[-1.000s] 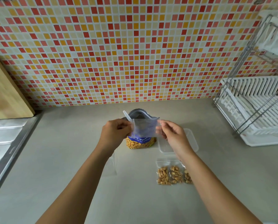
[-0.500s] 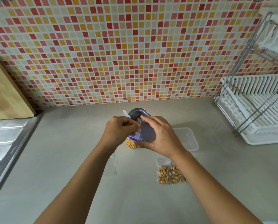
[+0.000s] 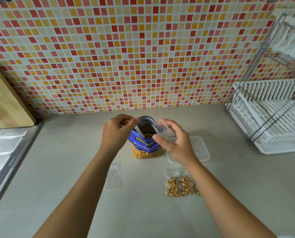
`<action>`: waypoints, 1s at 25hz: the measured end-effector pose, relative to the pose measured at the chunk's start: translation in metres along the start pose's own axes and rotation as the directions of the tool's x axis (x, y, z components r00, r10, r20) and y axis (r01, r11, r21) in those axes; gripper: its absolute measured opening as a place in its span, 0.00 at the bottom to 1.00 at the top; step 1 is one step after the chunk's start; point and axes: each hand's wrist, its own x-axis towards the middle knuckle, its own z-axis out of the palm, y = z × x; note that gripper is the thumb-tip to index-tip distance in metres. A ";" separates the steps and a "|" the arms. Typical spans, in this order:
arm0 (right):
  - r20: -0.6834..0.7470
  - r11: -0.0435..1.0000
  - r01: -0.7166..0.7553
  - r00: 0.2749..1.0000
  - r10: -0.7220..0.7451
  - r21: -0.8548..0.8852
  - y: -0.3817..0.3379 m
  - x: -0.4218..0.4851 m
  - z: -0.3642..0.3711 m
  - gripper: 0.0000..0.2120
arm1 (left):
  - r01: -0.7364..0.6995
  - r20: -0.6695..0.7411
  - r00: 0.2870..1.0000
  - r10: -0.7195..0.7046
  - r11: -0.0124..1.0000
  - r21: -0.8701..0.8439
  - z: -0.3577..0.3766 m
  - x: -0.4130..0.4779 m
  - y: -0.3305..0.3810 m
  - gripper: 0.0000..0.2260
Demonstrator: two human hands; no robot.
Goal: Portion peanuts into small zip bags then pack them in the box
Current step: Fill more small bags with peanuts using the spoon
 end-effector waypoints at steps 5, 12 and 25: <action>-0.006 0.983 -0.108 0.994 0.110 0.148 0.008 0.001 -0.002 0.21 | 0.077 -0.012 0.997 -0.076 0.974 0.212 0.015 0.034 -0.027 0.18; 0.001 0.981 -0.139 0.990 0.140 0.137 0.015 0.001 -0.003 0.20 | 0.100 -0.079 0.993 -0.082 0.960 0.262 0.038 0.048 -0.029 0.18; -0.016 0.978 -0.169 0.985 0.173 0.122 0.023 0.006 -0.005 0.24 | -0.069 0.015 0.998 0.068 0.977 0.201 0.029 0.057 -0.018 0.09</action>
